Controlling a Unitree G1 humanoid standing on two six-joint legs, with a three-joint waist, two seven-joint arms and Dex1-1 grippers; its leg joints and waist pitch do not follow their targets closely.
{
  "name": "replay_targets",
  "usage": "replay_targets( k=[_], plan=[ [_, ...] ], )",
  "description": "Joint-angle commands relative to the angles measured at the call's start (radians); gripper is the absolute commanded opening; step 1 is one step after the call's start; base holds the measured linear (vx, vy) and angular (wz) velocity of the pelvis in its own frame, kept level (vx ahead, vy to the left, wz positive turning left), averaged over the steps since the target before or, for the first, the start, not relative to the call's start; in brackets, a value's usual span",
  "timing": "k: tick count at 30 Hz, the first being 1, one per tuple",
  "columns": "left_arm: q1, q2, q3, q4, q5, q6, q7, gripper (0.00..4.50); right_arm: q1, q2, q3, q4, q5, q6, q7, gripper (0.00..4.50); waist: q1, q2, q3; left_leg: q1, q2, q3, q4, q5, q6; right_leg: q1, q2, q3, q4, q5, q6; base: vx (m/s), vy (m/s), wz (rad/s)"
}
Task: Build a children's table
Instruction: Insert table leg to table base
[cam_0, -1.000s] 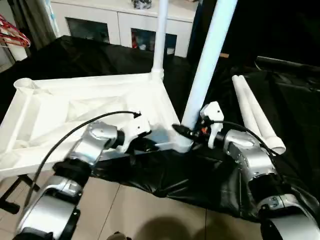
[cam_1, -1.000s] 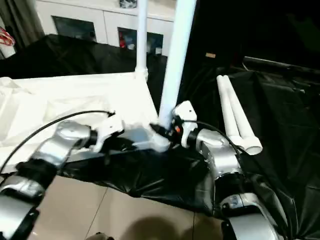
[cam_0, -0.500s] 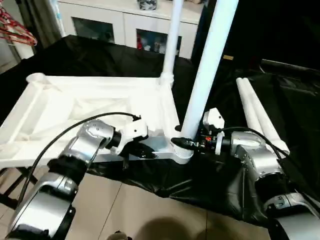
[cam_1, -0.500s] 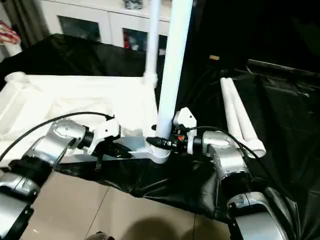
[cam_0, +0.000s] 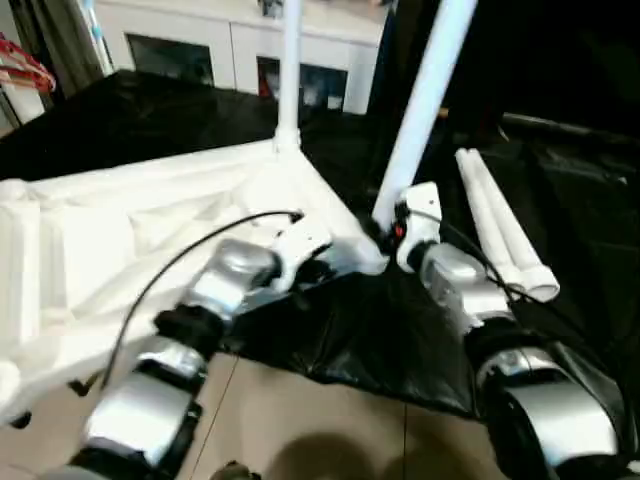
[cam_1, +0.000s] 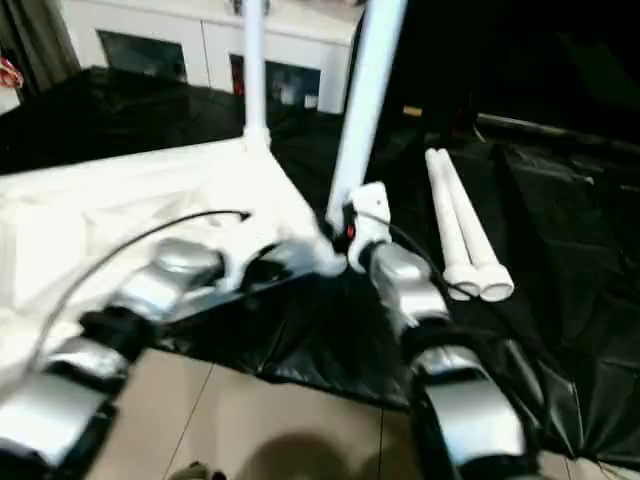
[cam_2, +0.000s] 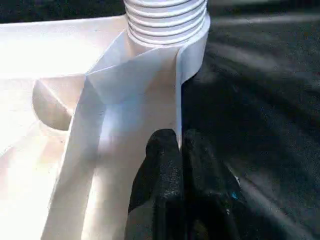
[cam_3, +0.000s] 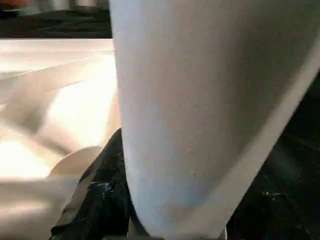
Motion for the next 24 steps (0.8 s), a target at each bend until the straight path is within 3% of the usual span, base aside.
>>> replay_targets(
  k=[1,4,11,12,14,16,19,20,21,24],
  plan=[
    [-0.044,-0.027,0.017,-0.074,0.013,-0.017,0.069,0.00,0.043,0.026,0.011,0.102,-0.015,0.055,-0.036,1.91,-0.001,0.011,-0.055,0.035,0.049,-0.027,-0.085,-0.453,-0.040,0.017,-0.085,0.048,-0.102,-0.422,-0.158,0.000,0.000,0.00],
    [-0.039,-0.036,0.011,-0.073,0.009,-0.008,0.079,0.00,0.035,0.051,0.006,0.120,-0.023,0.044,-0.043,1.91,0.001,0.008,-0.059,0.024,0.048,-0.024,-0.087,-0.397,-0.024,0.027,-0.084,0.049,-0.093,-0.352,-0.164,0.000,0.000,0.00],
    [-0.032,-0.023,0.011,-0.084,-0.004,0.003,0.056,0.00,0.015,0.071,0.011,0.143,-0.043,0.012,-0.039,1.91,0.001,0.009,-0.058,0.024,0.047,-0.021,-0.087,-0.381,-0.018,0.027,-0.084,0.049,-0.094,-0.357,-0.164,0.000,0.000,0.00],
    [-0.029,-0.023,0.014,-0.090,-0.010,0.005,0.042,0.00,0.009,0.072,0.007,0.144,-0.039,0.004,-0.034,2.26,-0.001,0.009,-0.057,0.024,0.049,-0.023,-0.088,-0.391,-0.021,0.028,-0.086,0.049,-0.095,-0.374,-0.162,0.000,0.000,0.00],
    [-0.026,-0.024,0.015,-0.094,-0.012,0.005,0.039,0.00,0.008,0.072,0.005,0.142,-0.037,0.000,-0.028,2.26,-0.001,0.009,-0.057,0.024,0.048,-0.023,-0.088,-0.396,-0.022,0.027,-0.084,0.049,-0.097,-0.386,-0.155,0.000,0.000,0.00],
    [-0.022,-0.022,0.015,-0.102,-0.014,0.005,0.036,0.00,0.005,0.071,-0.004,0.138,-0.026,-0.006,-0.006,2.65,-0.002,0.010,-0.057,0.023,0.049,-0.023,-0.089,-0.397,-0.022,0.027,-0.083,0.049,-0.096,-0.377,-0.157,0.000,0.000,0.00],
    [-0.008,-0.008,0.008,-0.122,-0.030,-0.016,-0.016,0.00,0.000,0.065,-0.027,0.112,-0.007,-0.039,0.068,2.73,-0.002,0.011,-0.057,0.022,0.050,-0.023,-0.089,-0.392,-0.019,0.028,-0.083,0.050,-0.095,-0.361,-0.162,0.000,0.000,0.00],
    [-0.008,-0.008,0.008,-0.122,-0.030,-0.016,-0.017,0.00,0.000,0.065,-0.028,0.112,-0.006,-0.040,0.069,2.73,0.001,0.010,-0.061,0.020,0.050,-0.022,-0.088,-0.369,-0.014,0.032,-0.085,0.051,-0.091,-0.328,-0.170,0.000,0.000,0.00],
    [-0.004,-0.006,0.007,-0.129,-0.035,-0.015,-0.026,0.00,0.000,0.062,-0.030,0.106,-0.002,-0.046,0.091,3.03,0.001,0.011,-0.063,0.016,0.051,-0.020,-0.087,-0.333,-0.008,0.034,-0.083,0.051,-0.084,-0.270,-0.183,0.000,0.000,0.00],
    [0.008,0.009,0.000,-0.150,-0.046,-0.016,-0.067,0.00,0.012,0.037,-0.015,0.073,-0.004,-0.066,0.167,3.15,0.001,0.013,-0.062,0.014,0.049,-0.015,-0.083,-0.285,0.014,0.039,-0.081,0.050,-0.078,-0.205,-0.208,0.000,0.000,0.00]
  ],
)
